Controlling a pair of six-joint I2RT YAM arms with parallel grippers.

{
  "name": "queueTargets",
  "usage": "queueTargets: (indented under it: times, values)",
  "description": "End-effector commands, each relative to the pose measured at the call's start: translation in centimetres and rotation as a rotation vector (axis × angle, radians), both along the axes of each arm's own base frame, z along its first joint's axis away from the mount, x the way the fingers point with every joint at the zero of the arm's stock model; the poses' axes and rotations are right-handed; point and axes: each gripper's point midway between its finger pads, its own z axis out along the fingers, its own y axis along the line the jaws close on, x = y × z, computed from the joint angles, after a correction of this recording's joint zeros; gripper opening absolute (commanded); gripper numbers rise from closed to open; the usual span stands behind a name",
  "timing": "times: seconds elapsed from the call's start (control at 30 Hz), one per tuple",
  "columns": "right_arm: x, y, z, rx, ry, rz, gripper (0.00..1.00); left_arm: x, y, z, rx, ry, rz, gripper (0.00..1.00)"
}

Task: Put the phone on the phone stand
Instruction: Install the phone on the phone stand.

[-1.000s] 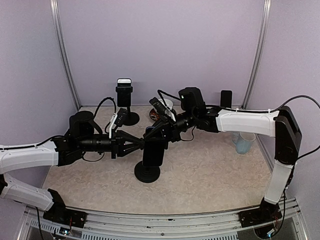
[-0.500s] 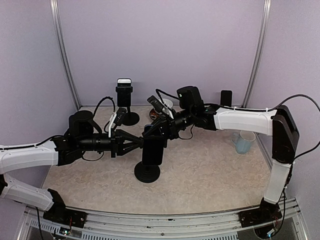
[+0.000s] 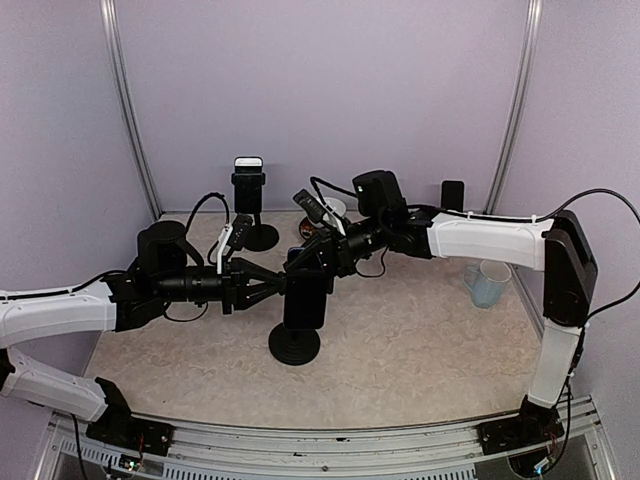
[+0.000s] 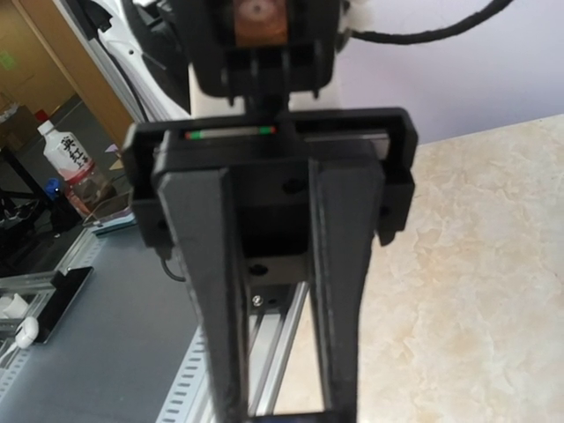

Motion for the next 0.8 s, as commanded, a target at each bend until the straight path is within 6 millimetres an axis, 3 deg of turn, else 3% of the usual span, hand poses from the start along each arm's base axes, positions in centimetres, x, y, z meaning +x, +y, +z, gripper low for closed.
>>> queueTargets:
  times: [0.0,0.37,0.57,0.77]
  values:
    - [4.2,-3.1,-9.5,-0.318,0.203,-0.221,0.00,-0.4,0.2,7.2,-0.161,-0.199,-0.018,0.20]
    - [3.7,-2.6,-9.0,-0.303,0.195,-0.207,0.00,-0.2,0.6,7.4,-0.167,-0.205,0.014,0.54]
    - [3.0,-2.1,-8.4,-0.282,0.184,-0.190,0.00,-0.1,0.8,7.7,-0.173,-0.212,0.027,0.64]
    - [2.4,-1.1,-6.2,-0.206,0.156,-0.181,0.00,0.1,1.2,7.9,-0.181,-0.220,0.055,0.70]
